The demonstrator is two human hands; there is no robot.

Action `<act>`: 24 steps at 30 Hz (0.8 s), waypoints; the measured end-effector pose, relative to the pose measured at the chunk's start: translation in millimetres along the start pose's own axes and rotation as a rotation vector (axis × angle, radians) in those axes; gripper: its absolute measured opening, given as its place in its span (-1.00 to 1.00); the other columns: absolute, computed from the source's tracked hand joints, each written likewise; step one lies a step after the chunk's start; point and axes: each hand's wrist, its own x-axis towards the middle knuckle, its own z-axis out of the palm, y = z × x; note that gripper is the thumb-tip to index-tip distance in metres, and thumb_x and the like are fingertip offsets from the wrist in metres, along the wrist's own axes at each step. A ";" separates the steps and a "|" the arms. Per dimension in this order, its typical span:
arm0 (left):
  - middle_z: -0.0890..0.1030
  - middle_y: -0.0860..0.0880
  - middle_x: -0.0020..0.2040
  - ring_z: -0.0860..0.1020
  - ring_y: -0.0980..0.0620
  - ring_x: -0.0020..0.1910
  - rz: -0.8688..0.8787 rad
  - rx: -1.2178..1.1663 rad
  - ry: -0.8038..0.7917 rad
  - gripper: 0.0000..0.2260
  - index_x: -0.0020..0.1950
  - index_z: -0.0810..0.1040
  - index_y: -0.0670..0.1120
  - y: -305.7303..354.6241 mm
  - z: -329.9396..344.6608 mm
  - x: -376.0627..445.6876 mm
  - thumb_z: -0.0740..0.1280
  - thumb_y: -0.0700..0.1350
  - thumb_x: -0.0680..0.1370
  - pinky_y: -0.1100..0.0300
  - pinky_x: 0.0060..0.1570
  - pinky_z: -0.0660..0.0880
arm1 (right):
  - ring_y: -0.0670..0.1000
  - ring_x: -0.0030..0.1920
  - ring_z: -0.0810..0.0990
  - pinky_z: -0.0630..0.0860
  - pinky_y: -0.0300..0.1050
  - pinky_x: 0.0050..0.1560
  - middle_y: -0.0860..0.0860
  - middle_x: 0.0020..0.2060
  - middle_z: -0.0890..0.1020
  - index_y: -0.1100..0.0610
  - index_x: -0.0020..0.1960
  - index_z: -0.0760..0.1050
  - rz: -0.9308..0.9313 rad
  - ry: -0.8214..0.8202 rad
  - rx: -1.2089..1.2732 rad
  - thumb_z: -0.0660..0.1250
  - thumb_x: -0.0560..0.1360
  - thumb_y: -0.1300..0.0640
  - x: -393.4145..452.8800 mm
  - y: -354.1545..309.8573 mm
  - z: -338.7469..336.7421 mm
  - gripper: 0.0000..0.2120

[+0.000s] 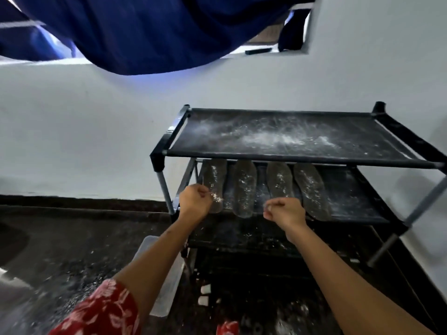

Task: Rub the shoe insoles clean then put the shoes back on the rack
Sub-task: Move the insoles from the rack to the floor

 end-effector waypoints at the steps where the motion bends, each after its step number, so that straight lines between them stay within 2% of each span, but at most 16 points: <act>1: 0.67 -0.14 -0.09 0.60 -0.10 -0.01 -0.037 0.031 -0.002 -0.89 -0.18 0.64 -0.09 -4.9 0.0 9.7 0.32 -0.20 0.48 0.21 -0.03 0.45 | 0.03 -0.16 0.61 0.57 0.00 0.08 0.07 -0.18 0.62 0.15 -0.30 0.54 -0.004 0.017 -0.010 0.36 0.47 0.33 9.5 0.5 9.9 -0.81; 3: 0.62 -0.17 -0.20 0.59 -0.17 -0.05 -0.119 0.080 -0.002 -0.78 -0.40 0.51 -0.10 -12.6 1.7 26.5 0.33 -0.18 0.46 0.14 -0.11 0.46 | 0.11 0.05 0.59 0.53 0.05 0.15 0.13 -0.01 0.62 0.14 -0.31 0.54 -0.014 0.055 -0.045 0.39 0.45 0.33 24.9 0.9 25.6 -0.81; 5: 0.61 -0.23 -0.19 0.59 -0.20 -0.06 -0.160 0.105 -0.005 -0.80 -0.37 0.52 -0.20 -18.0 3.2 40.6 0.32 -0.22 0.45 0.11 -0.14 0.46 | 0.16 0.18 0.52 0.50 0.07 0.20 0.16 0.08 0.59 0.22 -0.15 0.59 -0.011 0.096 -0.093 0.40 0.45 0.31 37.1 1.5 36.2 -0.98; 6: 0.62 -0.23 -0.17 0.59 -0.20 -0.05 -0.159 0.119 -0.021 -0.86 -0.29 0.57 -0.26 -19.2 3.9 46.6 0.31 -0.25 0.45 0.11 -0.13 0.49 | 0.16 0.19 0.51 0.49 0.05 0.20 0.16 0.08 0.59 0.26 -0.06 0.59 -0.005 0.118 -0.112 0.40 0.45 0.30 41.7 0.5 38.9 -0.93; 8: 0.61 -0.18 -0.15 0.60 -0.16 -0.02 -0.160 0.148 -0.044 -0.87 -0.10 0.63 -0.29 -23.4 5.1 58.8 0.33 -0.25 0.47 0.13 -0.07 0.52 | 0.15 0.11 0.56 0.51 -0.03 0.16 0.17 0.03 0.60 0.28 -0.03 0.58 0.010 0.145 -0.123 0.39 0.45 0.29 50.5 -1.2 43.1 -0.90; 9: 0.61 -0.16 -0.12 0.60 -0.14 0.00 -0.179 0.148 -0.050 -0.85 -0.03 0.62 -0.29 -25.8 6.1 64.5 0.33 -0.24 0.48 0.14 -0.05 0.53 | 0.15 0.05 0.59 0.53 -0.04 0.13 0.18 0.01 0.61 0.26 -0.10 0.57 0.017 0.148 -0.123 0.40 0.45 0.30 54.3 -1.6 44.7 -0.96; 11: 0.63 -0.17 -0.04 0.63 -0.14 -0.02 -0.244 0.098 -0.053 -0.81 0.05 0.58 -0.29 -29.9 8.6 73.2 0.35 -0.21 0.49 0.08 0.01 0.58 | 0.13 -0.03 0.63 0.57 0.00 0.08 0.20 -0.02 0.62 0.24 -0.19 0.53 0.044 0.144 -0.088 0.40 0.44 0.30 62.3 -2.2 48.0 -0.93; 13: 0.64 -0.19 -0.06 0.65 -0.12 -0.10 -0.296 0.057 -0.066 -0.79 0.05 0.56 -0.28 -32.0 9.4 78.5 0.39 -0.20 0.47 0.02 -0.05 0.61 | 0.12 -0.09 0.64 0.59 0.01 0.03 0.20 -0.04 0.63 0.30 -0.11 0.54 0.070 0.145 -0.074 0.42 0.43 0.26 68.0 -2.4 51.3 -0.89; 15: 0.64 -0.18 -0.09 0.66 -0.08 -0.18 -0.335 -0.009 -0.095 -0.76 0.03 0.53 -0.29 -29.8 9.3 81.3 0.45 -0.19 0.45 0.05 -0.10 0.63 | 0.11 -0.14 0.65 0.61 0.01 -0.01 0.18 -0.07 0.64 0.33 -0.02 0.56 0.096 0.150 -0.084 0.45 0.41 0.21 72.4 -2.9 53.8 -0.77; 17: 0.63 -0.17 -0.11 0.65 -0.06 -0.21 -0.352 -0.064 -0.128 -0.68 0.01 0.51 -0.27 -25.2 9.2 84.0 0.51 -0.14 0.40 0.07 -0.13 0.63 | 0.08 -0.24 0.63 0.61 0.02 -0.04 0.18 -0.09 0.64 0.34 0.00 0.55 0.117 0.140 -0.084 0.47 0.40 0.20 74.9 -3.8 55.2 -0.74; 19: 0.62 -0.16 -0.13 0.63 -0.05 -0.22 -0.347 -0.042 -0.169 -0.64 -0.01 0.48 -0.24 -19.9 9.5 84.5 0.54 -0.10 0.37 0.11 -0.19 0.62 | 0.03 -0.32 0.59 0.62 0.02 -0.06 0.18 -0.09 0.63 0.34 0.02 0.54 0.124 0.119 -0.083 0.47 0.40 0.23 76.5 -5.4 56.3 -0.74; 21: 0.61 -0.15 -0.12 0.63 -0.06 -0.19 -0.337 -0.016 -0.199 -0.65 -0.03 0.45 -0.22 -18.3 11.9 84.6 0.55 -0.13 0.36 0.13 -0.26 0.60 | 0.03 -0.31 0.59 0.62 0.01 -0.07 0.18 -0.08 0.63 0.34 0.04 0.52 0.137 0.093 -0.079 0.46 0.40 0.26 79.4 -6.0 56.2 -0.73; 24: 0.61 -0.16 -0.10 0.62 -0.05 -0.22 -0.342 -0.003 -0.203 -0.68 0.01 0.47 -0.24 -19.4 15.3 86.9 0.53 -0.19 0.38 0.14 -0.36 0.57 | 0.02 -0.30 0.59 0.60 -0.11 -0.14 0.17 -0.10 0.62 0.31 -0.06 0.50 0.156 0.033 -0.041 0.43 0.41 0.31 80.2 -8.4 54.4 -0.84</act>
